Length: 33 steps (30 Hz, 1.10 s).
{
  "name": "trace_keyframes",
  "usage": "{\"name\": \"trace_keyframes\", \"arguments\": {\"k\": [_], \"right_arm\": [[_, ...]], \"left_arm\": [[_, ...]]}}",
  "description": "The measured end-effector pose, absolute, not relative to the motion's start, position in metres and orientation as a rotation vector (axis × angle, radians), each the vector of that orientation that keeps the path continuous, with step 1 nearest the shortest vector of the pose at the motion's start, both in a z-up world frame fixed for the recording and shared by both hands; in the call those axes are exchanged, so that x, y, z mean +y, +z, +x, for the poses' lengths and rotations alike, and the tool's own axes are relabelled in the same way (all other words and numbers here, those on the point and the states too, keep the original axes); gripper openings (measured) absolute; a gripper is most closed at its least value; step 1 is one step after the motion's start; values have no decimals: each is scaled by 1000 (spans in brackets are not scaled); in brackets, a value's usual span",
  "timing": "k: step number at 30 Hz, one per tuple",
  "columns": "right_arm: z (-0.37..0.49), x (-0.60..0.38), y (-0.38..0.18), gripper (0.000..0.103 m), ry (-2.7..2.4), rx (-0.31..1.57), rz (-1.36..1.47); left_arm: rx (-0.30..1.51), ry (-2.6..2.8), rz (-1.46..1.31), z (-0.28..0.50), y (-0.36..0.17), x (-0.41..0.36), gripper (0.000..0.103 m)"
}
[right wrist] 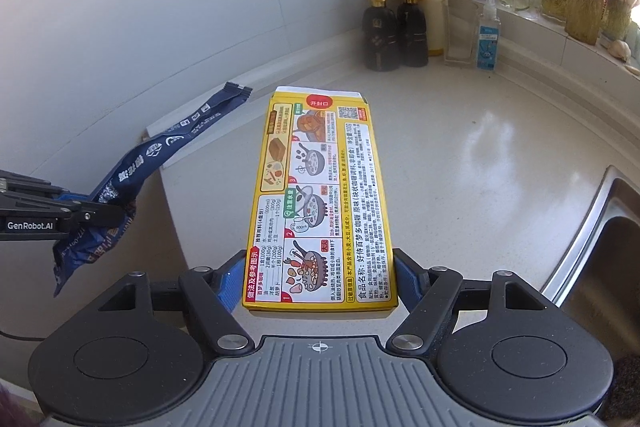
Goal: Collect trash
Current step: 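Lift the blue wrapper and yellow box and carry both down to the bin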
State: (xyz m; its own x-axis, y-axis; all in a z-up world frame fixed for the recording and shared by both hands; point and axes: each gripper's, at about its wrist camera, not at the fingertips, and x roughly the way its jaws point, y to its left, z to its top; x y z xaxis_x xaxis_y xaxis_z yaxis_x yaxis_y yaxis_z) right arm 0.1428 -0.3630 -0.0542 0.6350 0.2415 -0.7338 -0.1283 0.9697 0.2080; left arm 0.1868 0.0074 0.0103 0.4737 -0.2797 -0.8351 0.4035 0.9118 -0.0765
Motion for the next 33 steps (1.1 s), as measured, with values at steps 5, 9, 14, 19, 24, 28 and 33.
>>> {"name": "trace_keyframes", "arguments": {"k": [5,9,14,19,24,28,33], "right_arm": [[133,-343,-53,74,249,881,178],[127,-327,-56,74,276,910,213],[121,-300,-61,74,325,945,240],[118,-269,-67,74,392,980,257],[115,-237,-79,74,444,1021,245],[114,-216,-93,74,476,1067,230],[115,-196,-117,74,489,1136,220]], "left_arm": [[1017,-382,42,173,3,38,16],[1037,-347,-23,160,-5,59,16],[1071,-296,-107,147,-19,86,16],[1108,-236,-178,132,-34,114,16],[1146,-175,-215,123,-51,133,16],[1176,-129,-239,117,-64,143,16],[1241,-83,-294,105,-92,157,16]]}}
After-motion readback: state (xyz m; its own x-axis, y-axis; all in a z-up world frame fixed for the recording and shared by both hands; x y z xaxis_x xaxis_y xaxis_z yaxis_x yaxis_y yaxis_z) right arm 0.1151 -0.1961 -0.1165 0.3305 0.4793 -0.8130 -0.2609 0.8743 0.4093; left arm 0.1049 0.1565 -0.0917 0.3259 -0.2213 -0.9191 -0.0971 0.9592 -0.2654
